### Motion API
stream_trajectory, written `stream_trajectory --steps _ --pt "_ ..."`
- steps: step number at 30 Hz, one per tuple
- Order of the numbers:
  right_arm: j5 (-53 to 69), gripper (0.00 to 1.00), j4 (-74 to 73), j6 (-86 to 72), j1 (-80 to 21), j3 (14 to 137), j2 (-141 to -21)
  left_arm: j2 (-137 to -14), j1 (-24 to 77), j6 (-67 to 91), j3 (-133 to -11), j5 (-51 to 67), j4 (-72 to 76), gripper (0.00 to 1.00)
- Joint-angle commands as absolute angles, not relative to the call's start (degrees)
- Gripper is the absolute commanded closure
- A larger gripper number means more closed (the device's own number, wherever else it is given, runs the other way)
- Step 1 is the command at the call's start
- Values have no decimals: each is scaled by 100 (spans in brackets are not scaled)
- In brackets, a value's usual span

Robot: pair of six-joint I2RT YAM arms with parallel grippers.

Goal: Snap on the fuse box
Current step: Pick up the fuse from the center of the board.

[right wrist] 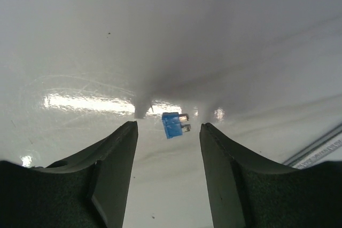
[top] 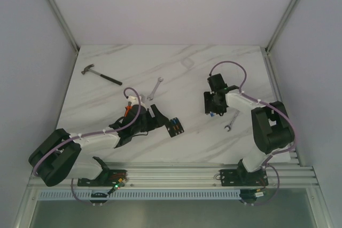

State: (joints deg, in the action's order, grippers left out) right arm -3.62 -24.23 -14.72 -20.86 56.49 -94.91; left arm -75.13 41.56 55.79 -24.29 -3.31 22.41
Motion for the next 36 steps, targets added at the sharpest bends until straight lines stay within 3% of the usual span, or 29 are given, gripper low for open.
stream_trajectory --steps 1,15,24,31,36 --pt "37 43 -2285 -1431 -2070 5468 -9646 -7436 4119 5482 -2383 -417 2144 14" --pt "878 42 -2339 -1650 -2419 5093 -9220 -7424 4113 5491 -2360 -407 2174 12" --pt "-102 43 -2889 -456 -2477 5852 -9244 -7385 4113 5511 -2322 -401 2175 11" --pt "453 34 -2503 -120 -2167 6205 -9581 -7359 4113 5498 -2306 -378 2181 10" --pt "668 34 -2404 -141 -1977 6248 -9971 -7280 4118 5487 -2264 -393 2180 7"
